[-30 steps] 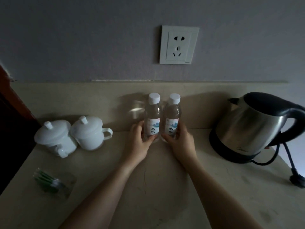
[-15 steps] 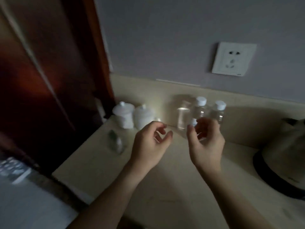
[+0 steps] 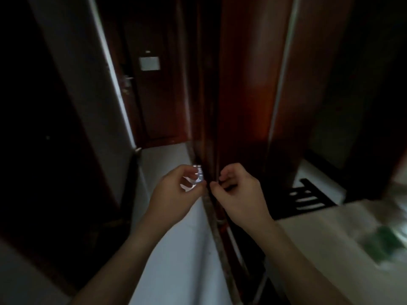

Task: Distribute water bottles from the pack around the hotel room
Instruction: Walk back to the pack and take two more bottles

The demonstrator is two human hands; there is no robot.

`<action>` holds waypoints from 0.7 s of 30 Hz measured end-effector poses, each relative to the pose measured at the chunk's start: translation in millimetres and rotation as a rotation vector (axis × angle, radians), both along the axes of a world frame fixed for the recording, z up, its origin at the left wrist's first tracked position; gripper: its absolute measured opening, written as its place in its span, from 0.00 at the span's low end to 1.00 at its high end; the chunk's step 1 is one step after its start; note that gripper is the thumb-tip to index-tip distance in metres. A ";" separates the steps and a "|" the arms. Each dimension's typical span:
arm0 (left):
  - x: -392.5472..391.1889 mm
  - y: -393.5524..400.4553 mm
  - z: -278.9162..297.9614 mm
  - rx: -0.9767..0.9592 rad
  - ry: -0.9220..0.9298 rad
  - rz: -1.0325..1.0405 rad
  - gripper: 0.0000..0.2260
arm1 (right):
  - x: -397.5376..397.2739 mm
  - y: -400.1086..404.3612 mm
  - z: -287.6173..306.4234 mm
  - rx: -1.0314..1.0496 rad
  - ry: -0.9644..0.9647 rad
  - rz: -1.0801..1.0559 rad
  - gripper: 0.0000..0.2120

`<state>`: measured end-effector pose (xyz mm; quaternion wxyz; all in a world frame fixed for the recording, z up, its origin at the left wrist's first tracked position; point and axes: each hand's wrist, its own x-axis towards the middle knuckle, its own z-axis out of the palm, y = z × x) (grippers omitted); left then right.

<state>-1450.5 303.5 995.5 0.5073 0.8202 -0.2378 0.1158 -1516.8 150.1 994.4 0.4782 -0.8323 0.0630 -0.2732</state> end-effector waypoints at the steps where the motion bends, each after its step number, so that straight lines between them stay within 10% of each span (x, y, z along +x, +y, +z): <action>1: 14.2 20.9 -0.5 0.007 0.011 0.044 0.09 | 22.8 15.4 -2.0 0.000 0.015 0.050 0.11; 21: 331.5 87.1 -9.2 -0.008 0.057 0.024 0.10 | 353.3 59.0 -17.8 0.031 0.090 0.101 0.12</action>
